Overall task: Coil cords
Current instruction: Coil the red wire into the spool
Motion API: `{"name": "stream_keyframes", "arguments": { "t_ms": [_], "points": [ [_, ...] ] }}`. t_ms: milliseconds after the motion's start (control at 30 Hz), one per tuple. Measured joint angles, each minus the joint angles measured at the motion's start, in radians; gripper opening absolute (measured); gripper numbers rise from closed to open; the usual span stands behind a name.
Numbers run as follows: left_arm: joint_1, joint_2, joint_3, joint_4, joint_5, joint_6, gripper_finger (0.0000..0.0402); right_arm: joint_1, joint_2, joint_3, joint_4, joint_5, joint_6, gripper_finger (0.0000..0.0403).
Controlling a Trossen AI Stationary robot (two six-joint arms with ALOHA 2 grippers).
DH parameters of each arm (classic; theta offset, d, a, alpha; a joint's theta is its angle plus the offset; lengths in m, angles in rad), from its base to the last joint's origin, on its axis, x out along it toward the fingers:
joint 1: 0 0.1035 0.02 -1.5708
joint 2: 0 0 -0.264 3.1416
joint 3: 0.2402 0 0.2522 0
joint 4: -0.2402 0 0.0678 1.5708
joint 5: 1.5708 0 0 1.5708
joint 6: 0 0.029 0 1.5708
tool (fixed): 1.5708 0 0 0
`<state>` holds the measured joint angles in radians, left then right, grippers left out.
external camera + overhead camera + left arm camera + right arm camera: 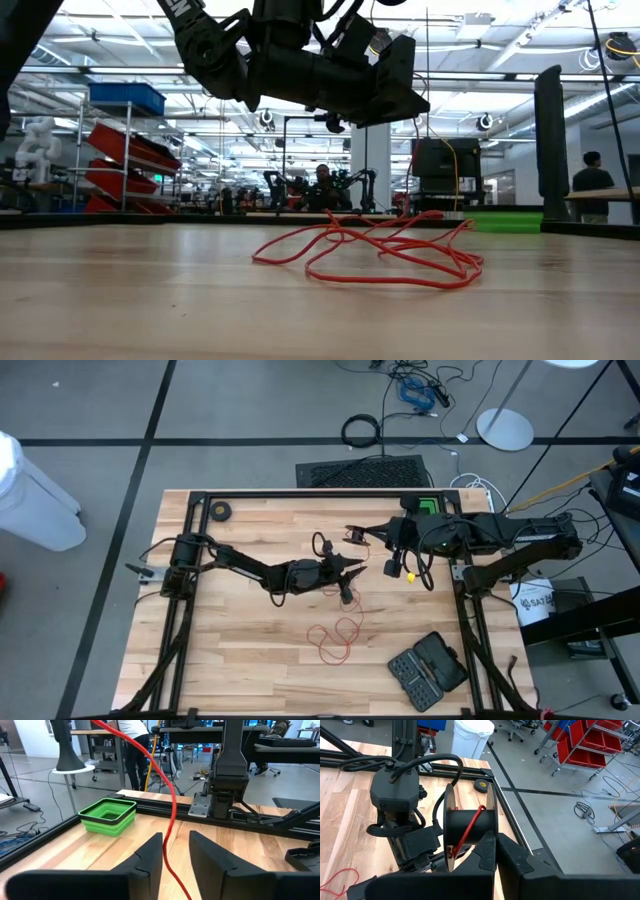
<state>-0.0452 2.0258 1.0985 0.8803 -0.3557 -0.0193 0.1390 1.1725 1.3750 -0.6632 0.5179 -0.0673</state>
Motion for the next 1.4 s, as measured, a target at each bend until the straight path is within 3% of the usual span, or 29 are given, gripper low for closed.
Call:
{"name": "stream_keyframes", "arguments": {
  "t_ms": [433, 833, 1400],
  "points": [
    [-0.006, 0.000, 0.000, -0.001, -0.001, -0.001, 0.0008, 0.000, 0.000, 0.000, -0.002, 0.000, 0.000, 0.0000],
    [-0.020, 0.000, 0.007, 0.044, 0.014, -0.017, 0.0002, 0.000, 0.000, 0.000, 0.002, 0.000, 0.001, 0.0000],
    [-0.033, 0.000, 0.186, 0.052, 0.037, 0.036, 0.0001, -0.016, 0.084, 0.000, 0.153, 0.040, 0.022, 0.0000]
  ]
}}
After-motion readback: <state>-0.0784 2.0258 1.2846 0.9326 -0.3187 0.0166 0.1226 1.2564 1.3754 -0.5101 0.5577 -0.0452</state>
